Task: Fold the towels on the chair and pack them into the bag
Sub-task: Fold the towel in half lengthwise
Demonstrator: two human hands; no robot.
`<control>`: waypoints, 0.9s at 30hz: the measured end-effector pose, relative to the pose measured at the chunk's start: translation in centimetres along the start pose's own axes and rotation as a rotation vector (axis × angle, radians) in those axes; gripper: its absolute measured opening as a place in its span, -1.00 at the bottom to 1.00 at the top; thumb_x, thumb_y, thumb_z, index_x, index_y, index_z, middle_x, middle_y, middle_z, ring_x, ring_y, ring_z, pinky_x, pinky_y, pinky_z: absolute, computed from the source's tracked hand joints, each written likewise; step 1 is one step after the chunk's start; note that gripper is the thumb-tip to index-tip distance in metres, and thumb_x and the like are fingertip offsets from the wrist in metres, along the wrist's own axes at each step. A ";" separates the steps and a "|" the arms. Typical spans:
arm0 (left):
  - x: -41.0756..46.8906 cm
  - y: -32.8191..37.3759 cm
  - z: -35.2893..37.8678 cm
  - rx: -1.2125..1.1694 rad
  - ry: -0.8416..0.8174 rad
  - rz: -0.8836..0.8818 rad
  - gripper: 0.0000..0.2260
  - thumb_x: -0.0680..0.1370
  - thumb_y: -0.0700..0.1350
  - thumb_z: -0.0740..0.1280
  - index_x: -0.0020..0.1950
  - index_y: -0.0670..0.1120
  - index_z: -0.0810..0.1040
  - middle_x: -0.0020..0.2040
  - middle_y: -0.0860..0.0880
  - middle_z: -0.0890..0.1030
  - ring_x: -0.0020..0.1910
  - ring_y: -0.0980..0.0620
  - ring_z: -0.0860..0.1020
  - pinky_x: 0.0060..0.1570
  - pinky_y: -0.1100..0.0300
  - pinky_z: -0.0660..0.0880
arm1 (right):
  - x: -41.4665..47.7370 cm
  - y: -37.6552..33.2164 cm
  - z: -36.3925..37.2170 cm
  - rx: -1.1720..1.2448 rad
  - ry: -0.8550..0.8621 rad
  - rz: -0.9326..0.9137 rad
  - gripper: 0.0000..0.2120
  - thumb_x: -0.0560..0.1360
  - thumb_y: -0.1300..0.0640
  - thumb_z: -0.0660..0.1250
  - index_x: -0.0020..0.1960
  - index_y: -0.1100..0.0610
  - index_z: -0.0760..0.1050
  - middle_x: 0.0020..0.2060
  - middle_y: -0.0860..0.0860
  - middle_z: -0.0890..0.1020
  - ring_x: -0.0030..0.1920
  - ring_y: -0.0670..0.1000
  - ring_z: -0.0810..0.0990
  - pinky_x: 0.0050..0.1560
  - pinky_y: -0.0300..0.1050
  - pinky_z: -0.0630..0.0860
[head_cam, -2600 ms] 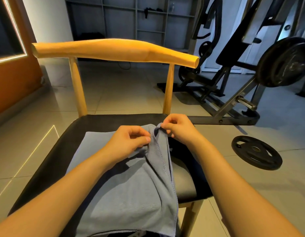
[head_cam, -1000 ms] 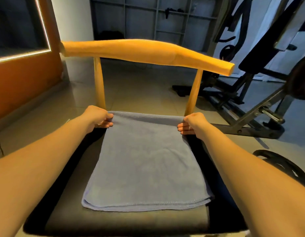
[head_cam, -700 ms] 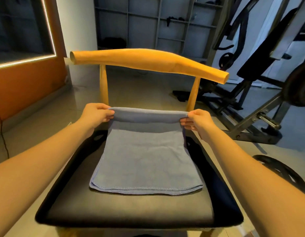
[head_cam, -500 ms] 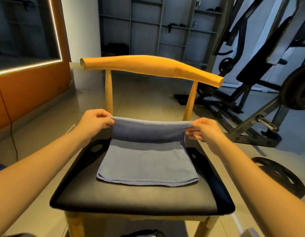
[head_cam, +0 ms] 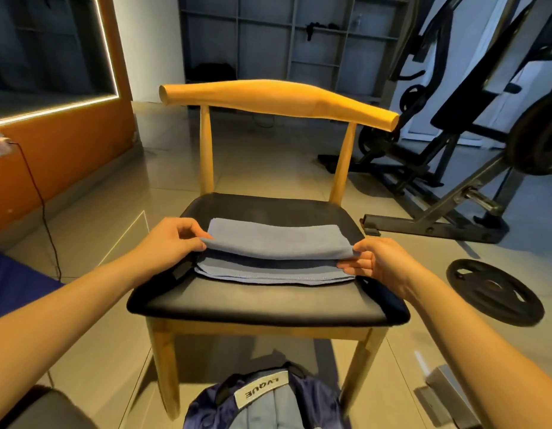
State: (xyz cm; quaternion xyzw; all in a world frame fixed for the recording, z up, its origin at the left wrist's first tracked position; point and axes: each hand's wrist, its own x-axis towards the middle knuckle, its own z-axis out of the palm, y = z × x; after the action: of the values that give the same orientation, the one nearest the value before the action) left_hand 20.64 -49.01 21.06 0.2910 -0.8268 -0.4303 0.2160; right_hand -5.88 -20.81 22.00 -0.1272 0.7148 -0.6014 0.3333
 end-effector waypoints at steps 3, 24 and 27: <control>-1.0 -0.8 0.3 -0.019 0.008 0.000 -0.93 0.60 -0.25 0.38 -0.07 -0.13 0.63 -0.05 -0.03 0.72 0.01 0.01 0.67 -0.06 0.21 0.56 | -0.9 0.5 0.2 -0.054 0.015 -0.055 -0.87 0.59 0.32 0.25 0.11 0.30 0.52 0.06 0.24 0.68 -0.06 0.18 0.76 -0.06 -0.03 0.71; -1.9 -0.4 0.1 0.492 0.088 0.296 -0.88 0.59 -0.08 0.35 -0.02 0.10 0.68 0.06 0.16 0.66 -0.02 0.19 0.58 0.01 0.20 0.55 | -1.2 -0.1 0.6 -0.664 0.333 -0.274 -0.92 0.54 0.30 0.28 -0.09 0.22 0.54 -0.16 0.19 0.66 -0.17 0.14 0.64 -0.17 0.05 0.64; 0.0 0.5 2.4 0.642 -0.014 0.325 -0.67 0.64 0.13 0.28 0.35 0.05 0.58 0.32 0.04 0.60 0.25 0.06 0.54 0.28 0.08 0.49 | -1.0 0.7 3.3 -0.894 0.277 -0.548 -0.83 0.62 0.09 0.25 0.16 0.08 0.53 0.05 0.04 0.64 -0.01 0.06 0.61 -0.04 0.00 0.59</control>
State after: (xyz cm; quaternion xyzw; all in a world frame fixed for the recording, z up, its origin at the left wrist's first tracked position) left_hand 19.09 -47.39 20.20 0.2057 -0.9567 -0.1109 0.1734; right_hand -2.83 -22.62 21.46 -0.3579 0.8789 -0.3147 -0.0194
